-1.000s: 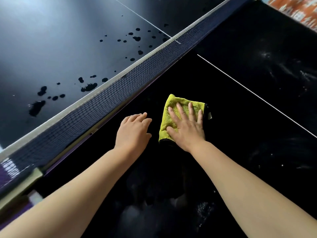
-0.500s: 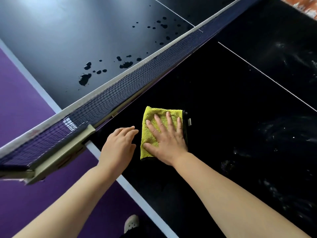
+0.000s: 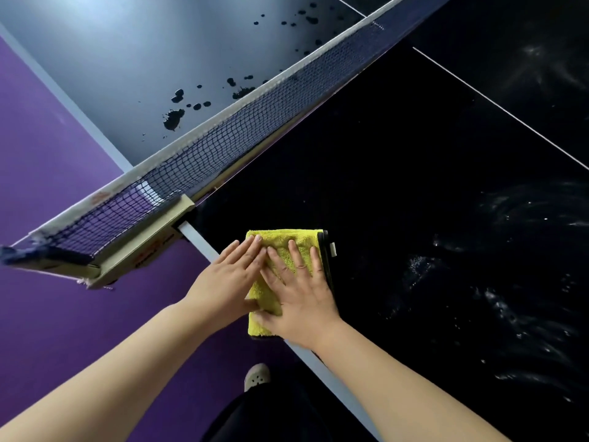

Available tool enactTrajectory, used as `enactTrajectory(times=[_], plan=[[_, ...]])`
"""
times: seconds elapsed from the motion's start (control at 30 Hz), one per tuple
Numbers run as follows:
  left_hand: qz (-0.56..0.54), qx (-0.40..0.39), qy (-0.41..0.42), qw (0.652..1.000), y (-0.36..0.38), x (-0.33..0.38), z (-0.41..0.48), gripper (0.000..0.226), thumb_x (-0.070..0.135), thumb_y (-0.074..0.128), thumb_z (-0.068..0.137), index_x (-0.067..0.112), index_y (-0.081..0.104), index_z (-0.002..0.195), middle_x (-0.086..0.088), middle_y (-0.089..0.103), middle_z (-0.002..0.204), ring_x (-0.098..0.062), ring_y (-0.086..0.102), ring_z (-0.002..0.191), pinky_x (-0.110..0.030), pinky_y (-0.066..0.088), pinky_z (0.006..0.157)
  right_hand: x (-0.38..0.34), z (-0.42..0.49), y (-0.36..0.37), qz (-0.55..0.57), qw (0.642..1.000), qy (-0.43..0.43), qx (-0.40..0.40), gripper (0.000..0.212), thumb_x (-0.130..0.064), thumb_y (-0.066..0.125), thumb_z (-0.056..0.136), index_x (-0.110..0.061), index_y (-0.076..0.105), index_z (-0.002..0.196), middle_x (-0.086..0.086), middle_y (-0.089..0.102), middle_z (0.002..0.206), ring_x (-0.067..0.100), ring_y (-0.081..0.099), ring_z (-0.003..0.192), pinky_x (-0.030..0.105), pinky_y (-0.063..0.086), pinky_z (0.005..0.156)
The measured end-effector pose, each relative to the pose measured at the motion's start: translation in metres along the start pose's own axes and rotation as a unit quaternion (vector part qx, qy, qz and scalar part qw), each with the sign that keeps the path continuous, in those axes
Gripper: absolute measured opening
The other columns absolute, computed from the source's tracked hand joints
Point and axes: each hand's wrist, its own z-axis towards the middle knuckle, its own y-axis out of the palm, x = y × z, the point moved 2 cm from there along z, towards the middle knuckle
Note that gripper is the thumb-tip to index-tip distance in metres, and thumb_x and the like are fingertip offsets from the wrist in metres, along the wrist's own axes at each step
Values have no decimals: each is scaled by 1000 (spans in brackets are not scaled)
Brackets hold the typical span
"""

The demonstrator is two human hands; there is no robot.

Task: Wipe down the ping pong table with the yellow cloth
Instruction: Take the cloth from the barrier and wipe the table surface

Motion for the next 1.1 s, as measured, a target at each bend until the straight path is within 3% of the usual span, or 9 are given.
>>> enactTrajectory(times=[0.07,0.13,0.2,0.43,0.67,0.83,0.97,1.1], plan=[[-22,-28,-5,999,-3,9,9,109,59,74,61,10,18,140,-15,26,150,-25,17,140,-42,10,113,10,-6,0,3,1000,-1,-2,84,-73,10,88,-26,-15,153,-1,-25,159,30,-32,143,62,-13,114],[-41,-37,6,998,-5,20,25,103,57,64,75,14,-5,140,-8,-6,153,-21,-9,141,-33,-10,112,27,-9,-3,2,1000,1,-3,83,-73,9,88,-26,-14,153,-1,-25,160,30,-31,143,62,-13,114],[-50,-45,6,998,-8,32,44,101,58,55,82,16,-16,140,-4,-22,149,-17,-22,139,-30,-18,110,51,-10,-5,-11,1000,-1,-9,84,-73,9,88,-26,-15,153,-1,-25,160,30,-31,143,63,-11,114],[-78,-7,-20,997,-35,85,149,101,56,58,80,14,-3,150,-4,-14,156,-14,-16,142,-32,-13,114,175,-1,-18,-40,999,4,-2,84,-74,17,88,-27,-3,156,-2,-14,163,29,-22,147,60,-10,116],[-63,36,-51,996,-74,124,258,96,59,52,83,15,-2,150,-3,-8,158,-14,-11,144,-36,-9,117,299,24,-44,-63,998,28,11,83,-77,5,84,-33,-19,151,-7,-24,160,25,-29,144,56,-12,116],[-82,107,-112,985,-96,156,312,77,39,44,94,11,1,150,-6,2,158,-19,0,145,-33,-4,116,390,48,-64,-51,994,95,30,85,-80,-2,79,-37,-15,152,-7,-22,160,24,-27,145,54,-14,117],[-84,126,-82,985,-99,184,327,71,35,46,93,9,12,150,-7,13,157,-20,6,145,-32,-1,116,455,65,-76,-39,987,146,48,81,-75,7,85,-36,-10,153,-5,-17,162,24,-21,147,53,-11,118],[-67,89,-41,993,-93,210,339,71,42,46,92,11,17,149,-6,13,157,-19,8,145,-33,-1,116,510,75,-88,-30,980,190,49,77,-72,11,89,-36,-10,153,-6,-16,162,25,-18,148,52,-10,119]])
